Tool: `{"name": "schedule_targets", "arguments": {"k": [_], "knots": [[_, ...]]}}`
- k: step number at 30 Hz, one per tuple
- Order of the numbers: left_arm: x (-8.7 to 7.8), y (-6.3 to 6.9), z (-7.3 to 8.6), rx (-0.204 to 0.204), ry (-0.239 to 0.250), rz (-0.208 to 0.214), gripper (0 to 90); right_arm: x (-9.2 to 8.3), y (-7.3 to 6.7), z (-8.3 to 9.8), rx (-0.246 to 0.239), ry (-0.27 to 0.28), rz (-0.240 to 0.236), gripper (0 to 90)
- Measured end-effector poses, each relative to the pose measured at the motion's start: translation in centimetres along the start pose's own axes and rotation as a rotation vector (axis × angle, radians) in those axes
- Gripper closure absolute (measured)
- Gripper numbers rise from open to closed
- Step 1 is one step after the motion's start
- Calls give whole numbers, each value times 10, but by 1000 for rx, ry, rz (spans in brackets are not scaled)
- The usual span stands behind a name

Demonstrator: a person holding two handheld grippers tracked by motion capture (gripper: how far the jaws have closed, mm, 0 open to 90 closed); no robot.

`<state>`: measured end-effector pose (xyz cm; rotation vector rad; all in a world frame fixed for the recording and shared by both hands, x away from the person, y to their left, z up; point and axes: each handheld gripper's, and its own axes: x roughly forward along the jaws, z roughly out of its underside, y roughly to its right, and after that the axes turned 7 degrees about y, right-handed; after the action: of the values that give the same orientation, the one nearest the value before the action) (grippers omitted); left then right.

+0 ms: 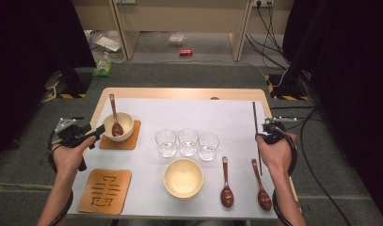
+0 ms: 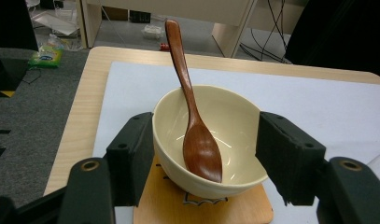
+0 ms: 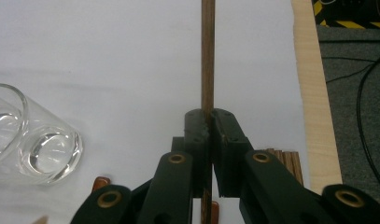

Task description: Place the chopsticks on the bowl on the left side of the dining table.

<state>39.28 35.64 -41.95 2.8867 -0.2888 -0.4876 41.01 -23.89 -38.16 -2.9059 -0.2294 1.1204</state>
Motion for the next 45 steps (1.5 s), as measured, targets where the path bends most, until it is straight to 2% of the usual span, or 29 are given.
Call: {"name": "schedule_targets", "arguments": {"k": [31, 38, 45], "knots": [[-2, -2, -2, -2, 7, -2, 367, 6, -13, -19, 8, 176, -1, 853], [-2, -1, -1, -2, 7, 0, 366, 7, -19, -27, -13, 233, -8, 853], [-2, -2, -2, -7, 11, 2, 365, 10, -26, -34, -23, 255, -21, 853]]}}
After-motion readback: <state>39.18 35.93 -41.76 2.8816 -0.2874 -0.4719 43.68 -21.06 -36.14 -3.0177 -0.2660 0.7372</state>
